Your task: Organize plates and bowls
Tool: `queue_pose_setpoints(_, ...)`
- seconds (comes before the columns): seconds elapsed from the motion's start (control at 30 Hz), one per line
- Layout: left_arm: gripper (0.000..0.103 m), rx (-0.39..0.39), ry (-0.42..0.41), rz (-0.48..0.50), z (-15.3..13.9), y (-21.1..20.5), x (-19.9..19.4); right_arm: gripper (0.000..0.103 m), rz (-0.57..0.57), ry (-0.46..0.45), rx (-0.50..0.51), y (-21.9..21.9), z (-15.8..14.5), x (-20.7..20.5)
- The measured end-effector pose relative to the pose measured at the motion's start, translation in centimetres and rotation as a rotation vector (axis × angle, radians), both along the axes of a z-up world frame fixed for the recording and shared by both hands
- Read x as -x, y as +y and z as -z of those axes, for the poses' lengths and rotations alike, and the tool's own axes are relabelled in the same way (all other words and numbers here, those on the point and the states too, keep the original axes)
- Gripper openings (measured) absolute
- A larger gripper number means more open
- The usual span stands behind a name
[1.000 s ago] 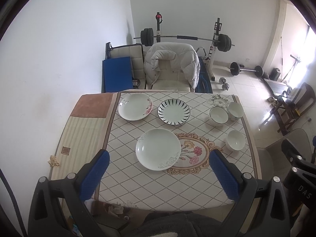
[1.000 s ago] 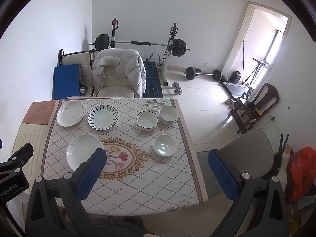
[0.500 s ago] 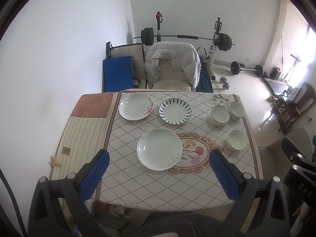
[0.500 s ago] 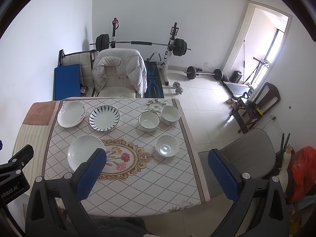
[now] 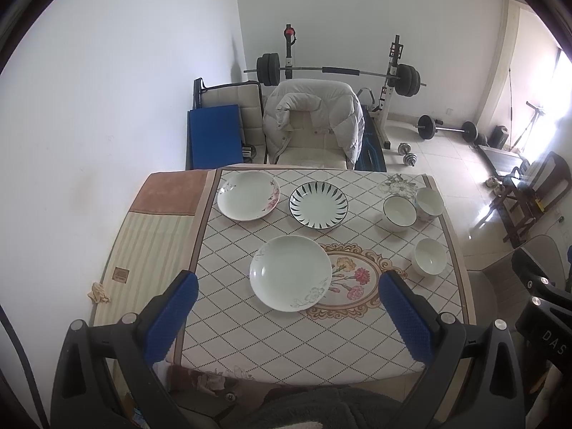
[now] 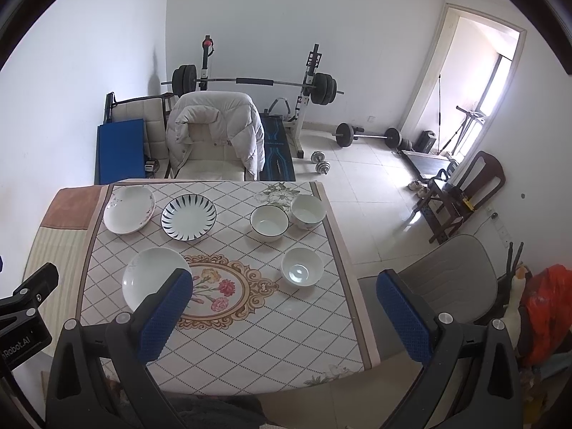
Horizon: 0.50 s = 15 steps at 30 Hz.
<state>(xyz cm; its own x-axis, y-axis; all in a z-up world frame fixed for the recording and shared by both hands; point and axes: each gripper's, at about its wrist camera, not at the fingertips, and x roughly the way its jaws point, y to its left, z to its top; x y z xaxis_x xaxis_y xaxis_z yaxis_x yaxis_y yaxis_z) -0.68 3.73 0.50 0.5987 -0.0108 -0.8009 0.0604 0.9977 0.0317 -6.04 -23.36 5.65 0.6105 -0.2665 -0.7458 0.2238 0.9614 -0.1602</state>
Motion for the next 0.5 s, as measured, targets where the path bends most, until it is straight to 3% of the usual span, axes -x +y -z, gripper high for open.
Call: queue_pose_setpoints(0.5, 0.103, -0.002, -0.008, -0.001, -0.18, -0.37, -0.41, 0.103, 0.005, -0.009, 0.005, -0.09, -0.09, 0.18)
